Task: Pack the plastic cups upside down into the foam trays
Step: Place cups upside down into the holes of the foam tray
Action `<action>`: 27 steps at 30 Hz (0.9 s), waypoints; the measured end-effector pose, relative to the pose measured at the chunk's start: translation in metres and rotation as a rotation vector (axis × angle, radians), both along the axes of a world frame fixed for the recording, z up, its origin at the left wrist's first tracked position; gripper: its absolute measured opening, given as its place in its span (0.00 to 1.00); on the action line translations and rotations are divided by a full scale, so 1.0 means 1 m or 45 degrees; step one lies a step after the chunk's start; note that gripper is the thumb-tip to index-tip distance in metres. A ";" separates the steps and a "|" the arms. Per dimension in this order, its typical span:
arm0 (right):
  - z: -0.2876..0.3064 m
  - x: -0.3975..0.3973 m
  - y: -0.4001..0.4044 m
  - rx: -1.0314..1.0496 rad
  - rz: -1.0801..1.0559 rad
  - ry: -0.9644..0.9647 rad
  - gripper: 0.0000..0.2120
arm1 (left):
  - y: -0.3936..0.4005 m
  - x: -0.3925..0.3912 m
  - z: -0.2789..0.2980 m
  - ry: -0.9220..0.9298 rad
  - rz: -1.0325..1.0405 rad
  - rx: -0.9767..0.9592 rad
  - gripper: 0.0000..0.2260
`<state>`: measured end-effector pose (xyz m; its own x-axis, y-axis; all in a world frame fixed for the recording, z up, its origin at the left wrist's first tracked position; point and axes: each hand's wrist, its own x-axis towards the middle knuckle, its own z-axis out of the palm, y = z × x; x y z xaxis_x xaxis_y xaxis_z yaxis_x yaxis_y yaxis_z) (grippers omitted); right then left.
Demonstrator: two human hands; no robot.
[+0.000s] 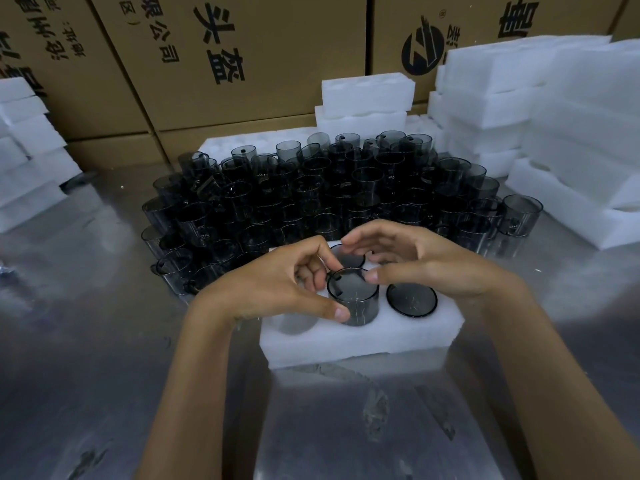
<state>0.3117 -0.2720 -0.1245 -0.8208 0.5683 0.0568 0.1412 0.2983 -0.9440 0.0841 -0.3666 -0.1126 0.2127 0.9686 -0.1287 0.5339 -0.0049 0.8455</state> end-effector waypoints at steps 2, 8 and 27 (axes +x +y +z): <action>-0.003 0.001 0.003 0.033 0.010 -0.029 0.20 | 0.000 -0.001 0.000 -0.027 0.001 -0.015 0.22; -0.005 0.001 0.004 0.105 0.070 -0.058 0.19 | 0.001 -0.002 -0.001 -0.053 0.035 -0.020 0.11; -0.012 -0.007 0.008 -0.008 -0.187 0.137 0.13 | 0.015 -0.003 0.000 0.040 0.941 0.676 0.09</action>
<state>0.3049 -0.2640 -0.1364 -0.7186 0.6821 0.1356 0.0811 0.2758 -0.9578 0.0815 -0.3516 -0.1129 -0.4821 0.7904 0.3779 0.5785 -0.0367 0.8148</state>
